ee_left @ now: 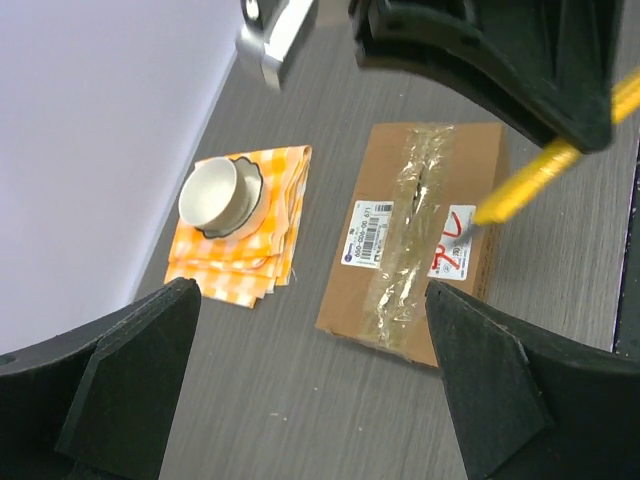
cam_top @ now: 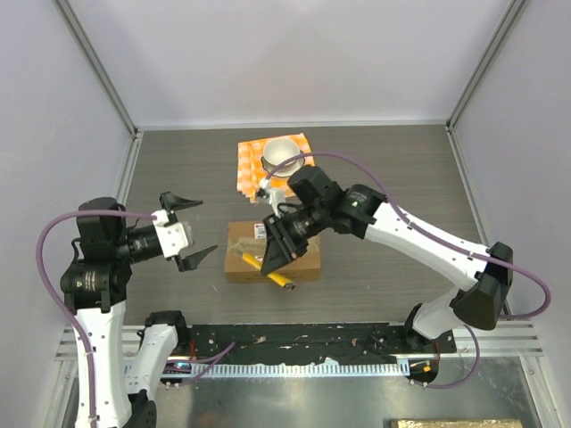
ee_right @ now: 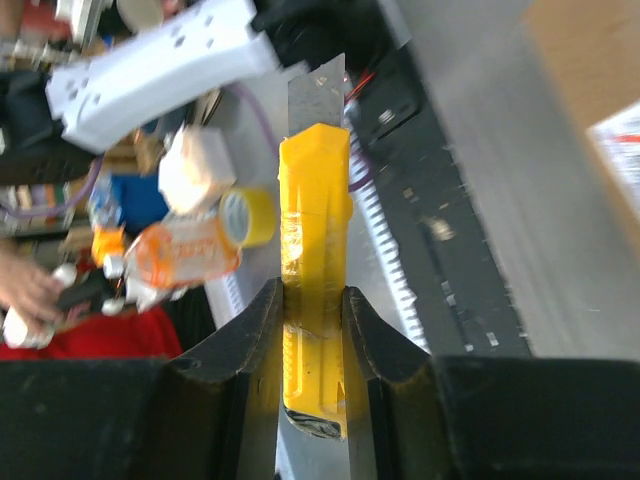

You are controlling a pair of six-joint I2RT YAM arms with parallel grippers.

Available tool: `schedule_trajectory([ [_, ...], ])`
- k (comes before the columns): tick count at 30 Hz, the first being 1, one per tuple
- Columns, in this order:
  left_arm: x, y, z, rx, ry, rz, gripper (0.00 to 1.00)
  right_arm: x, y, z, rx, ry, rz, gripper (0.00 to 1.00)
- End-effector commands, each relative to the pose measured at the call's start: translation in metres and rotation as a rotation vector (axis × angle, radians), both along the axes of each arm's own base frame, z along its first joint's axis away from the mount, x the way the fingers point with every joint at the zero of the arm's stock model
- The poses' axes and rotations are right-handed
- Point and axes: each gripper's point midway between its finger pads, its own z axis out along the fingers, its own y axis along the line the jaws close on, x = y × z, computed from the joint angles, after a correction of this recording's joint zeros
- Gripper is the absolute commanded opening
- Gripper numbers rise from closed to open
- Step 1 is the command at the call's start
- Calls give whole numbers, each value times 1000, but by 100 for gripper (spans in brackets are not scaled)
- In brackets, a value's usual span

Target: Unpack the express box

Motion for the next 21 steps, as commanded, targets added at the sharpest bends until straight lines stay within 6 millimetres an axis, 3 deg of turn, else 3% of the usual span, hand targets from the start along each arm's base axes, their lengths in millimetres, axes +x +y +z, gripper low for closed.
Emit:
schedule_trajectory([
  [1,-26,-13,3,31,-147,-156,100,-45,11,25,86,70,196,1],
  [4,-46,-16,-11,60,-136,-223,100,-46,17,30,106,89,216,1],
  [5,-47,-15,-15,118,-217,-257,100,-49,17,32,116,107,233,1],
  [9,-74,-13,-42,192,-167,-330,98,-45,24,35,120,111,253,1],
  [17,-86,-15,-54,219,-232,-363,97,-28,44,7,46,135,242,1],
  [21,-90,-12,-64,253,-193,-378,95,-17,57,13,58,105,244,1],
])
